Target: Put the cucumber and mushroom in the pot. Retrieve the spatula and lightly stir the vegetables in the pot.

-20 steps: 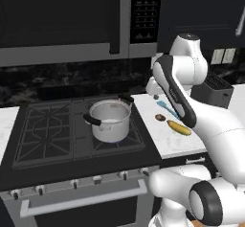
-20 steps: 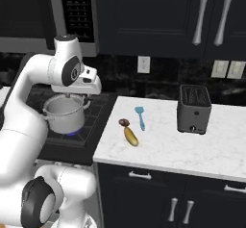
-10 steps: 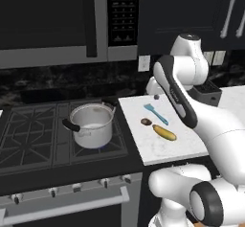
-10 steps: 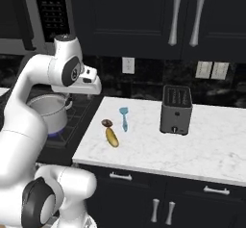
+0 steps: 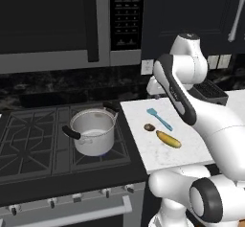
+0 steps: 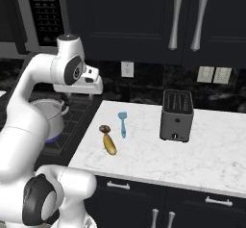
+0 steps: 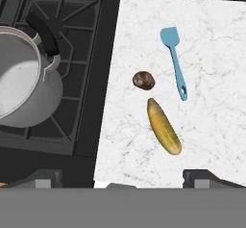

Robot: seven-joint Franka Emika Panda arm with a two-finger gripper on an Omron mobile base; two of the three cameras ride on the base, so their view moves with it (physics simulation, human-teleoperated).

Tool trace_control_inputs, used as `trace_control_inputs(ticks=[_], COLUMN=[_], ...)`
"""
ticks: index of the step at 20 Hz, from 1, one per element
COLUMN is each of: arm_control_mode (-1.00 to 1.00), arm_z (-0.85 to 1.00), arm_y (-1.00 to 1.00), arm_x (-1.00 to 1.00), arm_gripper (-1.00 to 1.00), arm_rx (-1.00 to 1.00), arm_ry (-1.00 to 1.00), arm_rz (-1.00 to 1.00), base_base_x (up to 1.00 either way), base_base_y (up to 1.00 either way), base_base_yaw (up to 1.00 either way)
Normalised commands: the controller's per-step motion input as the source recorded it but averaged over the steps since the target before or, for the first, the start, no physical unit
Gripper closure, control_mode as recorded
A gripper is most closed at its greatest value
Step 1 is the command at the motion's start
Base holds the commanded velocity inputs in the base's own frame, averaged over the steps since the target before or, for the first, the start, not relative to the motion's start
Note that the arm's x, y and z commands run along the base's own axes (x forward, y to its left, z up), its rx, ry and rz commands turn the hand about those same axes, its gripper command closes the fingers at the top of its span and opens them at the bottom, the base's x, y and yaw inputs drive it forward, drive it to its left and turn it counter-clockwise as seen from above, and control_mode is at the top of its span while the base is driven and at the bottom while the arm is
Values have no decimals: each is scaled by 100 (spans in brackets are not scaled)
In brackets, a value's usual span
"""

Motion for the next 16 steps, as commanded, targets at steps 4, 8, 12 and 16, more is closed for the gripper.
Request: trace_control_inputs(ticks=[4,8,12,16], arm_control_mode=[-100,-100,-100,-100], arm_z=[-50,-77,-87,-74], arm_y=[-29,-39,-26,-4], arm_x=[-9,-2,4,39], arm_gripper=[-100,-100,-100,-100], arm_rx=[0,0,0,-5], arm_ry=[0,0,1,5], arm_rz=[0,0,1,2], base_base_x=[0,0,0,0], base_base_y=[0,0,0,0], base_base_yaw=[0,0,0,0])
